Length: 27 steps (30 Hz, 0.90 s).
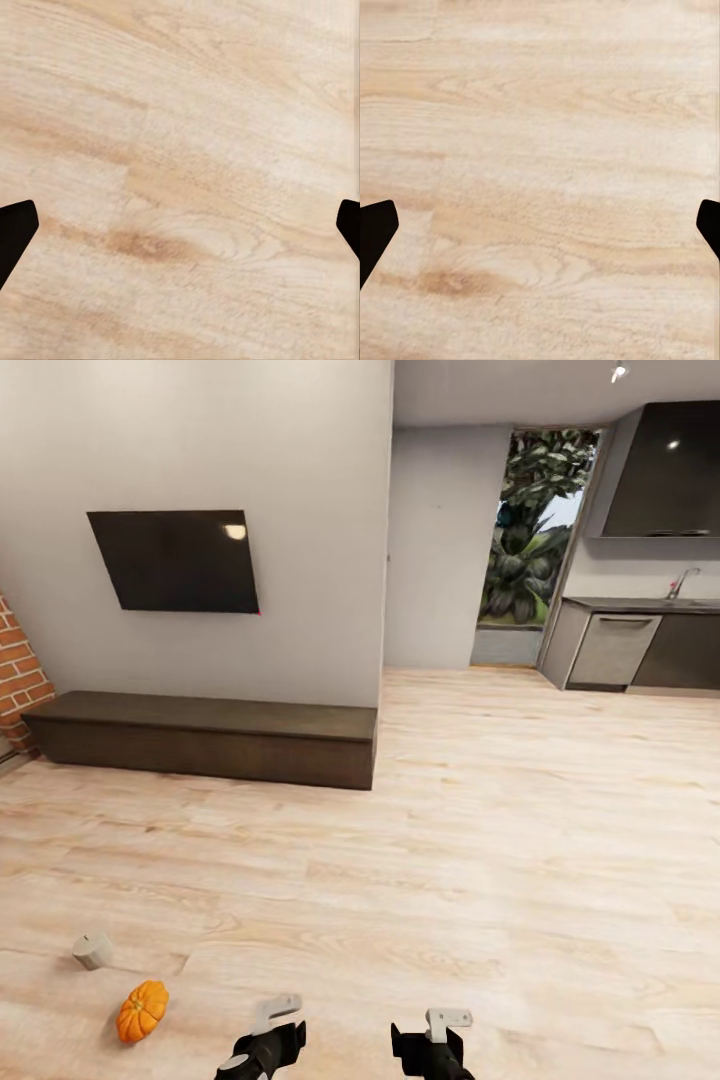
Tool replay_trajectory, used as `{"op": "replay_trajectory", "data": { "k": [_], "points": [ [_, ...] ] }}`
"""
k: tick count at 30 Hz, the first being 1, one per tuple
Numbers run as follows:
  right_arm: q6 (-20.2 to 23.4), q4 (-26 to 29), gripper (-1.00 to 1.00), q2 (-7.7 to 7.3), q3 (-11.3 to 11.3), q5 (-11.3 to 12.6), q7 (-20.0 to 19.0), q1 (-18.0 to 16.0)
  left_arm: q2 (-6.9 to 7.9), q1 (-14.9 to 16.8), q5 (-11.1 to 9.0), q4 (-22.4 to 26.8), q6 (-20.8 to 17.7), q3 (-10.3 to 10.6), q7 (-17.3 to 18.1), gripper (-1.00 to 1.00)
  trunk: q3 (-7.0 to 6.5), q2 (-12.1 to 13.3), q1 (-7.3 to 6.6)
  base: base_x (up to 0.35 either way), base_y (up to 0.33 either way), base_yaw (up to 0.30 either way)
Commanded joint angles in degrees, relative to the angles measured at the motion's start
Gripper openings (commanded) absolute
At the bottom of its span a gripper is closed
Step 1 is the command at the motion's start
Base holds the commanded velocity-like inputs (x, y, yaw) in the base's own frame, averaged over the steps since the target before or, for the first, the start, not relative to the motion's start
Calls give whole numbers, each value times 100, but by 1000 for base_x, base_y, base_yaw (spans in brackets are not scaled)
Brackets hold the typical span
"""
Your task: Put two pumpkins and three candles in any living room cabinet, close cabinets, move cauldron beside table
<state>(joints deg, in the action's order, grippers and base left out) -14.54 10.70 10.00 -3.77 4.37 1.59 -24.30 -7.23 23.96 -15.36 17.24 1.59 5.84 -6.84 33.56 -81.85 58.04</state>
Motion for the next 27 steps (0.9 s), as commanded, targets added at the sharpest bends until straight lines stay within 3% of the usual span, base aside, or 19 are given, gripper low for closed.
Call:
{"op": "replay_trajectory", "data": {
  "k": [1, 27],
  "points": [
    [-22, -7, 100, 0, -41, 46, 17, -4, 3, 3, -55, -1, 17, 49, -37, 100, 5, -2, 3, 318, -118, 0],
    [-23, -7, 100, 0, -42, 46, 17, -4, 3, 2, -55, -1, 28, 42, -37, 100, 5, -2, 3, 320, -51, -31]
  ]
}}
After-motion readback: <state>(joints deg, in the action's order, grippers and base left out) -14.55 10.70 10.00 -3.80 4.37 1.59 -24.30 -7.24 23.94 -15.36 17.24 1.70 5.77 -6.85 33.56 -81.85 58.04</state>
